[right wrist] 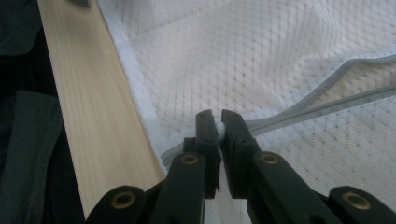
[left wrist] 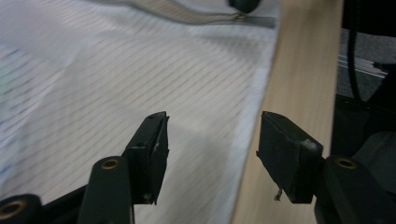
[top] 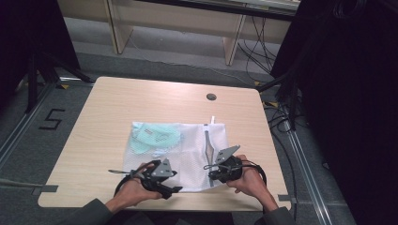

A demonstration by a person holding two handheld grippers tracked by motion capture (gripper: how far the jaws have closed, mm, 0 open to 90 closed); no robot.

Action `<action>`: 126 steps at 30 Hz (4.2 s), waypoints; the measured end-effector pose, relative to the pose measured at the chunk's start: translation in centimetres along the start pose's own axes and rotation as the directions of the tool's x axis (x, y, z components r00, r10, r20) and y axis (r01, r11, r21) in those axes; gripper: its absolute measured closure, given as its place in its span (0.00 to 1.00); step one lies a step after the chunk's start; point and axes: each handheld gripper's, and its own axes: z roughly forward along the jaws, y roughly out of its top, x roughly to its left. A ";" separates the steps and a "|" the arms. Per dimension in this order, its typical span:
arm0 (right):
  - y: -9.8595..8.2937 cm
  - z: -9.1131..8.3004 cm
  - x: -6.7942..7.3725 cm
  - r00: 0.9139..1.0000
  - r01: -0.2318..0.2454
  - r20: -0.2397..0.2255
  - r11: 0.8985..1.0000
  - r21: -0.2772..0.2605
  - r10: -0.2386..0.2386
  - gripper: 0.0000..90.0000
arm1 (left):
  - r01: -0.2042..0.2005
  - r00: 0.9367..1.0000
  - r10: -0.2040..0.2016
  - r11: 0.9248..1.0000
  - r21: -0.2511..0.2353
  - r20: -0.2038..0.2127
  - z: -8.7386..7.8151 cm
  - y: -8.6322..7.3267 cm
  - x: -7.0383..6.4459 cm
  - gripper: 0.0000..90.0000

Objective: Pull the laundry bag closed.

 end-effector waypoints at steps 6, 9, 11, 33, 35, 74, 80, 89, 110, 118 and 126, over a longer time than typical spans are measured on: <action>0.0 -0.5 0.0 1.000 -0.023 0.010 0.999 -0.028 0.023 0.96 | -0.062 0.997 0.063 0.998 -0.021 0.039 3.0 0.9 -1.8 0.46; 0.1 -0.6 0.0 0.999 -0.038 -0.003 0.998 -0.043 0.038 0.96 | -0.067 0.997 0.067 0.998 -0.010 0.025 3.7 0.9 -1.8 0.46; 0.2 -0.6 0.0 0.999 -0.042 -0.002 0.998 -0.042 0.042 0.96 | -0.071 0.997 0.071 0.997 -0.011 0.019 4.1 1.1 -1.8 0.47; 0.2 -0.6 0.2 0.998 -0.061 -0.018 0.997 -0.048 0.061 0.96 | -0.142 0.990 0.141 0.987 -0.080 -0.025 6.2 2.4 -3.1 0.79; 0.3 -0.5 0.0 0.999 -0.033 -0.019 0.998 -0.054 0.033 0.96 | -0.172 0.985 0.171 0.982 -0.078 -0.014 6.2 2.4 -3.1 0.89; 0.2 0.8 -0.8 1.000 -0.020 -0.015 1.000 -0.007 0.020 0.96 | -0.197 0.979 0.198 0.980 -0.041 0.046 5.4 2.4 -2.8 0.99; 0.3 1.0 -1.2 1.000 -0.007 -0.013 1.000 -0.016 0.007 0.96 | -0.182 0.982 0.184 0.982 -0.047 0.049 5.5 2.3 -2.8 0.99; 0.5 1.3 -1.7 1.000 -0.001 0.000 1.000 0.001 0.001 0.96 | -0.192 0.979 0.194 0.980 -0.044 0.058 5.4 2.3 -2.7 0.99; 1.2 2.2 -3.3 0.999 -0.017 0.051 1.000 0.027 0.016 0.96 | -0.186 0.979 0.189 0.981 -0.047 0.071 5.4 2.3 -3.0 0.99; 1.5 2.5 -4.3 0.999 -0.014 0.051 1.000 0.015 0.014 0.96 | -0.178 0.980 0.181 0.983 -0.046 0.081 5.4 2.3 -3.1 0.99; 1.7 2.6 -5.3 0.998 -0.010 0.065 1.000 0.007 0.010 0.96 | -0.176 0.980 0.179 0.984 -0.037 0.089 5.3 2.3 -2.9 0.99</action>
